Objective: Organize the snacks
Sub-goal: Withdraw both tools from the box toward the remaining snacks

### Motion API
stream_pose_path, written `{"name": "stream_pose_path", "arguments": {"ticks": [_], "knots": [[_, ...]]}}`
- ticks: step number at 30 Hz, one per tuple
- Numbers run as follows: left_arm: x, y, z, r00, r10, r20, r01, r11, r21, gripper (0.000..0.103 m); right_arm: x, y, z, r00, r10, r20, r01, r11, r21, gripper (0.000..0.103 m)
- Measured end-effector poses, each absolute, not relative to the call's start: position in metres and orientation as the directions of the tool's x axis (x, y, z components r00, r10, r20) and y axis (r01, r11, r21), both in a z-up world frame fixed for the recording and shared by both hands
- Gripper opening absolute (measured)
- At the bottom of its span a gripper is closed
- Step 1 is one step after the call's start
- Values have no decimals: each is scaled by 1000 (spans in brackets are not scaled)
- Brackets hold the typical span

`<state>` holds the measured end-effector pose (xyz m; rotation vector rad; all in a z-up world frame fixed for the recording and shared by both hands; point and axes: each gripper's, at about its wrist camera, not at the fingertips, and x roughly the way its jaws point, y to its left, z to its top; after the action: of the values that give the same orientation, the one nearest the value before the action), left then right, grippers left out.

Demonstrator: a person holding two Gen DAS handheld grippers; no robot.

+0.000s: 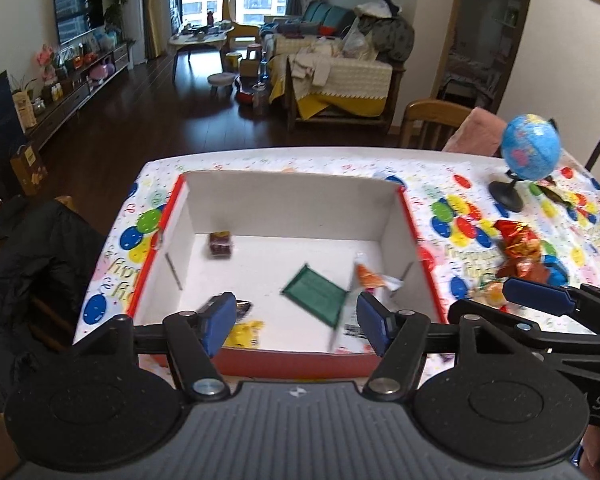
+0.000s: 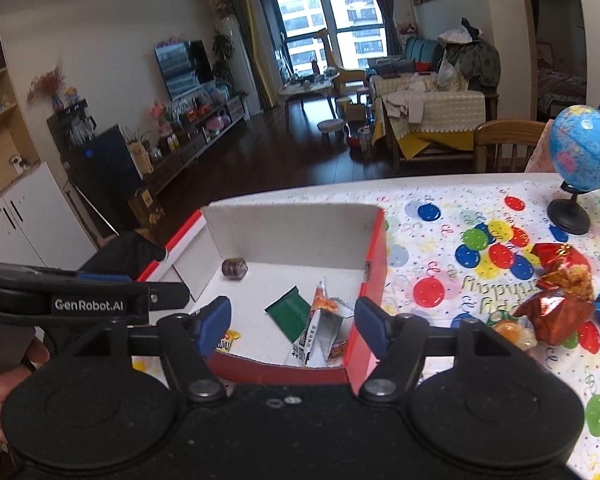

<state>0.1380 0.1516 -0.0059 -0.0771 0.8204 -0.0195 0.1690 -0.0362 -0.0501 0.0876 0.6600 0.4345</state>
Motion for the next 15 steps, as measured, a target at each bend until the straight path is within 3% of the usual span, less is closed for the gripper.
{"name": "stream_pose_path", "arguments": {"ticks": [15], "knots": [[115, 81, 8, 710, -117, -694, 24, 990, -142, 82, 145, -124, -42, 788, 352, -505, -273, 935, 225, 93]]}}
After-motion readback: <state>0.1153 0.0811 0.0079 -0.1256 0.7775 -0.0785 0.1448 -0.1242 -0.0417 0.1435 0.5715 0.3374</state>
